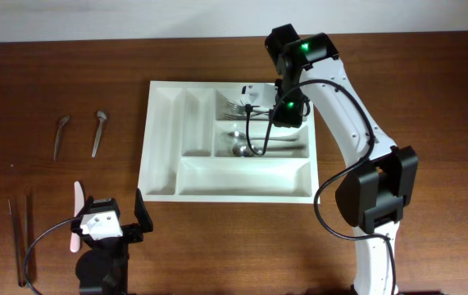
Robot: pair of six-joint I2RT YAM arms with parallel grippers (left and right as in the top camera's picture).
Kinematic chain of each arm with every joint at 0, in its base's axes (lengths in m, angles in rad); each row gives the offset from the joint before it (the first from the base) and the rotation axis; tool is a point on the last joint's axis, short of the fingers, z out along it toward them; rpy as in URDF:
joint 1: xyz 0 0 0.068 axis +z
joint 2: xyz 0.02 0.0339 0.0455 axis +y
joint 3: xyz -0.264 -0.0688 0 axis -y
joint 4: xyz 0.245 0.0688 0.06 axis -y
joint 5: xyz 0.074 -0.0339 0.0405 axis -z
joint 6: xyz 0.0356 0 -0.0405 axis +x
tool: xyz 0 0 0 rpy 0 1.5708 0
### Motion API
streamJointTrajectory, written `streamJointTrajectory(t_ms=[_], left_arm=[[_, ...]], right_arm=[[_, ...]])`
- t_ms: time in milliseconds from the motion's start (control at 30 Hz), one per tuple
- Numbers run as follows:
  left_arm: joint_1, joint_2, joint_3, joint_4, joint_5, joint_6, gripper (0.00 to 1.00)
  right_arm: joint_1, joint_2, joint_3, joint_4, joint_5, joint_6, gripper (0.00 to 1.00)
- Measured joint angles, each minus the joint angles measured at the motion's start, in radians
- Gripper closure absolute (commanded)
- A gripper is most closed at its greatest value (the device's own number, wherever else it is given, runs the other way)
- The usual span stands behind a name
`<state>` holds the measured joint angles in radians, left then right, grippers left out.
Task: Pack container
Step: 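Lower the spoon into the middle right compartment and release, then raise the right gripper away from the tray to the right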
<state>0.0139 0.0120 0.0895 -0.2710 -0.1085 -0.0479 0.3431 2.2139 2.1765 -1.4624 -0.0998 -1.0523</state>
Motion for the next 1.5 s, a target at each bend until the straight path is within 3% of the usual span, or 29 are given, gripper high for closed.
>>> streamJointTrajectory(t_ms=[200,300,333,367,433,467,633,767,1000,1200,1500], left_arm=[[0.000,0.000,0.000,0.000,0.000,0.000,0.01],[0.000,0.000,0.000,0.000,0.000,0.000,0.01],[0.000,0.000,0.000,0.000,0.000,0.000,0.01],[0.000,0.000,0.000,0.000,0.000,0.000,0.01],[0.000,0.000,0.000,0.000,0.000,0.000,0.01],[0.000,0.000,0.000,0.000,0.000,0.000,0.01],[0.000,0.000,0.000,0.000,0.000,0.000,0.01],[0.000,0.000,0.000,0.000,0.000,0.000,0.01],[0.000,0.000,0.000,0.000,0.000,0.000,0.01],[0.000,0.000,0.000,0.000,0.000,0.000,0.01],[0.000,0.000,0.000,0.000,0.000,0.000,0.01]], right_arm=[[0.000,0.000,0.000,0.000,-0.022,-0.024,0.85],[0.000,0.000,0.000,0.007,-0.024,-0.023,0.79],[0.000,0.000,0.000,0.011,-0.026,-0.020,0.69],[0.000,0.000,0.000,0.014,-0.026,-0.013,0.48],[0.000,0.000,0.002,0.015,-0.026,0.008,0.31],[0.000,0.000,0.009,0.010,-0.027,0.020,0.01],[0.000,0.000,0.094,-0.059,-0.026,0.083,0.01],[0.000,0.002,0.262,-0.109,0.006,0.169,0.02],[-0.055,0.001,0.558,-0.207,0.218,0.437,0.02],[-0.263,-0.026,0.634,-0.230,0.341,0.743,0.01],[-0.532,-0.145,0.631,-0.230,0.361,0.912,0.01]])
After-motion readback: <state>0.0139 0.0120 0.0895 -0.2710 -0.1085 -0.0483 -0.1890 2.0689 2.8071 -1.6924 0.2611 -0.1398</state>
